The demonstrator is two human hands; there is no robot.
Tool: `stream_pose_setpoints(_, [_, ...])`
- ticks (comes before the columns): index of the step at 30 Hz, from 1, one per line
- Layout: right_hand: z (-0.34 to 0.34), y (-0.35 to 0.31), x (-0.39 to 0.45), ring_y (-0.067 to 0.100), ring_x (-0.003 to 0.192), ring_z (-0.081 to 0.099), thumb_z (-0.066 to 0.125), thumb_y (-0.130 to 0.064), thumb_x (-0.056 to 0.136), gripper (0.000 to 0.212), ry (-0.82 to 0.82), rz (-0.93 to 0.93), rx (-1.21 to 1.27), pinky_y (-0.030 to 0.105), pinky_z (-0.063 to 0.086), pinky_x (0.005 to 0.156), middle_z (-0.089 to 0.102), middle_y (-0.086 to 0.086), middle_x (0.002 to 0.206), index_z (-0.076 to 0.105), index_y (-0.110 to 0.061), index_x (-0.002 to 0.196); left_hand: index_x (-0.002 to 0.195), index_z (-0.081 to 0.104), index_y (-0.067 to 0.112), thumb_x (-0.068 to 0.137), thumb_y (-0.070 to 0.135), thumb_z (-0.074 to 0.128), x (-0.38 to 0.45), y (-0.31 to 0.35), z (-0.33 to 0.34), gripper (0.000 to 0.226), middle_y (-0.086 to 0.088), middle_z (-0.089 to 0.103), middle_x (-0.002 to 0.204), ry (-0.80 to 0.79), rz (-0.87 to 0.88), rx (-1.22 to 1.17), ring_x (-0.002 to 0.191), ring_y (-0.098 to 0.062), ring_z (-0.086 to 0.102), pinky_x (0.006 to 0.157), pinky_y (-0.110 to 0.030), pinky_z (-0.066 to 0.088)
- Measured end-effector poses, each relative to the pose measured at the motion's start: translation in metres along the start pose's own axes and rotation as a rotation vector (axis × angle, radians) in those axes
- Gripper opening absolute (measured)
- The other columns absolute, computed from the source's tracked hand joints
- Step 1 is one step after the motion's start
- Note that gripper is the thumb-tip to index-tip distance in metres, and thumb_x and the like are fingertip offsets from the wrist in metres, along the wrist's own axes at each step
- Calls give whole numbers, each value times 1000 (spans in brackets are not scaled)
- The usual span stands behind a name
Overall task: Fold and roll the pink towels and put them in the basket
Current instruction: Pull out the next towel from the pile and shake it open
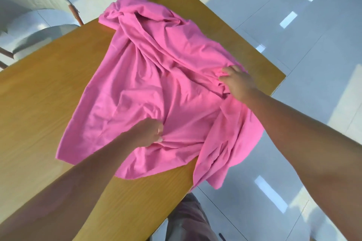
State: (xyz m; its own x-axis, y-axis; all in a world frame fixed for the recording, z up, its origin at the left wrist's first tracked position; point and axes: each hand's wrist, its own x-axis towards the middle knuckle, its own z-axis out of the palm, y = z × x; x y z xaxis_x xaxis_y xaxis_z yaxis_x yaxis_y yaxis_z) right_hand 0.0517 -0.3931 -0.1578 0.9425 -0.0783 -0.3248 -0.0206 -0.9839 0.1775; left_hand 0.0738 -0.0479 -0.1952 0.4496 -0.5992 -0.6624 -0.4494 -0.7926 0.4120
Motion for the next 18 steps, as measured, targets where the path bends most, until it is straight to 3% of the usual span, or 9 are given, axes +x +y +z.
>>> stream_pose_setpoints(3, [-17, 5, 2, 28, 144, 28, 50, -6, 94, 45, 0, 21, -49, 41, 42, 107, 41, 7, 152, 59, -14, 137, 83, 61, 13, 90, 15, 71, -21, -27, -5, 12, -9, 67, 92, 186, -119, -133, 84, -28, 62, 65, -31, 42])
stream_pose_setpoints(7, [-33, 6, -3, 29, 144, 28, 53, 0, 90, 50, 14, 37, -83, 41, 43, 107, 42, 10, 151, 57, -11, 139, 86, 63, 9, 92, 11, 67, -33, -45, -26, 8, -17, 70, 92, 480, -238, -273, 87, -35, 67, 74, -40, 52])
stream_pose_setpoints(9, [-38, 8, -4, 30, 144, 28, 56, 1, 88, 52, 6, 36, -101, 42, 41, 109, 42, 11, 150, 55, -11, 139, 97, 65, 6, 95, 10, 63, -41, -54, -42, 6, -20, 69, 99, 621, -331, -224, 93, -38, 65, 72, -40, 48])
stream_pose_setpoints(12, [-36, 10, -5, 31, 142, 32, 59, 2, 85, 56, 8, 58, -69, 43, 41, 109, 42, 13, 149, 55, -11, 139, 102, 66, 0, 96, 7, 59, -50, -74, -55, 12, -22, 69, 101, 795, -466, -210, 86, -37, 61, 67, -39, 40])
stream_pose_setpoints(16, [-32, 11, -8, 33, 137, 36, 54, 4, 84, 58, 85, 122, -11, 42, 44, 100, 39, 15, 148, 52, -10, 140, 104, 62, -1, 98, 5, 49, -45, -54, -63, 15, -21, 66, 100, 863, -474, -198, 78, -30, 54, 66, -41, 41])
stream_pose_setpoints(18, [-27, 6, -9, 33, 141, 30, 54, 5, 83, 59, 91, 138, 19, 44, 45, 100, 35, 15, 151, 50, -9, 140, 115, 56, 0, 97, 4, 42, -35, -35, -60, 23, -20, 62, 108, 829, -456, -158, 90, -35, 59, 70, -44, 44])
